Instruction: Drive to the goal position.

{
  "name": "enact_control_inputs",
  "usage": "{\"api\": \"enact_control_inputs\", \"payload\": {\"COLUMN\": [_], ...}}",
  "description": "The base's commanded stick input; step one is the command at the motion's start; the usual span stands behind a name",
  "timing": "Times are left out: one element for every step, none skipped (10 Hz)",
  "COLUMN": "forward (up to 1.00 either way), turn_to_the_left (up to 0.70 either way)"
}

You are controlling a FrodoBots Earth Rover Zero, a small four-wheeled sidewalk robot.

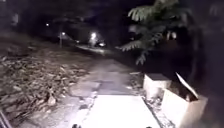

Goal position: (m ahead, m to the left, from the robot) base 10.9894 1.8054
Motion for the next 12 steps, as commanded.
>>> {"api": "enact_control_inputs", "payload": {"forward": [0.00, 0.41, 0.45, 0.45, 0.45, 0.45, 0.45, 0.45, 0.45, 0.45, 0.45, 0.45], "turn_to_the_left": [0.00, 0.00, 0.00, 0.00, 0.00, 0.00, 0.00, 0.00, 0.00, 0.00, 0.00, 0.00]}}
